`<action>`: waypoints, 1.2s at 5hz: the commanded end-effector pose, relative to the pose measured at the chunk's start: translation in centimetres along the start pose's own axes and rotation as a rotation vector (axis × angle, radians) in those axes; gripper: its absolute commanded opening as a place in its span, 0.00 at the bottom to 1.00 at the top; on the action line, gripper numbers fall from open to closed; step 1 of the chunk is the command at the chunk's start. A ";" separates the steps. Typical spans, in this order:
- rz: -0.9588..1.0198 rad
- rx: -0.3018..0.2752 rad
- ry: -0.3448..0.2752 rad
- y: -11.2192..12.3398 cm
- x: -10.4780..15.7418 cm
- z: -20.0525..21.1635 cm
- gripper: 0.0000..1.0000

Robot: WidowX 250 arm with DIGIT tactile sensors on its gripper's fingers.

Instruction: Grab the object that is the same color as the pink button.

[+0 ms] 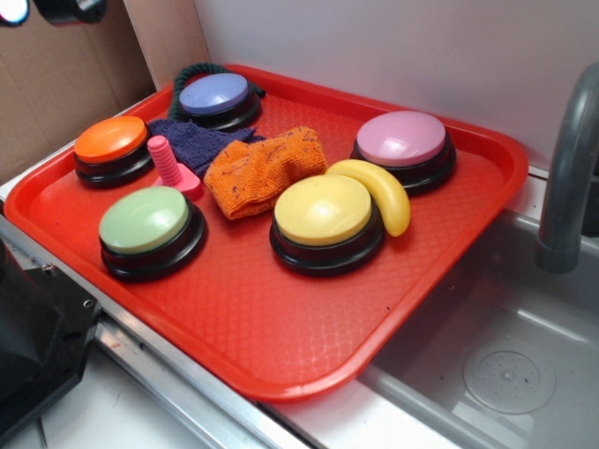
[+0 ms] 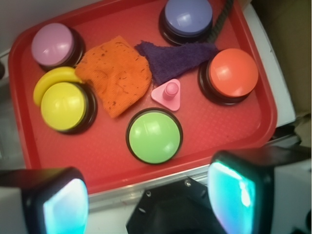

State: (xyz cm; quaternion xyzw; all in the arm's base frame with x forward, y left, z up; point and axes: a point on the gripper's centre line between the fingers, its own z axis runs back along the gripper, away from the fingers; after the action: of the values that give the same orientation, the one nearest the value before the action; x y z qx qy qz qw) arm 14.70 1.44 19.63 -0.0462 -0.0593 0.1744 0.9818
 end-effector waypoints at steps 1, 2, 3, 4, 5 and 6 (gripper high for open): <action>0.261 0.102 -0.121 2.5 2.9 -4.4 1.00; 0.333 0.129 -0.178 3.0 3.6 -7.0 1.00; 0.346 0.172 -0.162 3.6 4.4 -9.3 1.00; 0.334 0.158 -0.138 3.6 4.8 -11.2 1.00; 0.328 0.147 -0.130 3.3 5.3 -12.7 1.00; 0.321 0.156 -0.110 3.6 5.6 -14.0 1.00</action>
State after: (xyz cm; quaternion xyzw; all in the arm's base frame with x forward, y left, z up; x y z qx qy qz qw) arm 20.42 5.11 5.25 0.0321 -0.0761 0.3318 0.9397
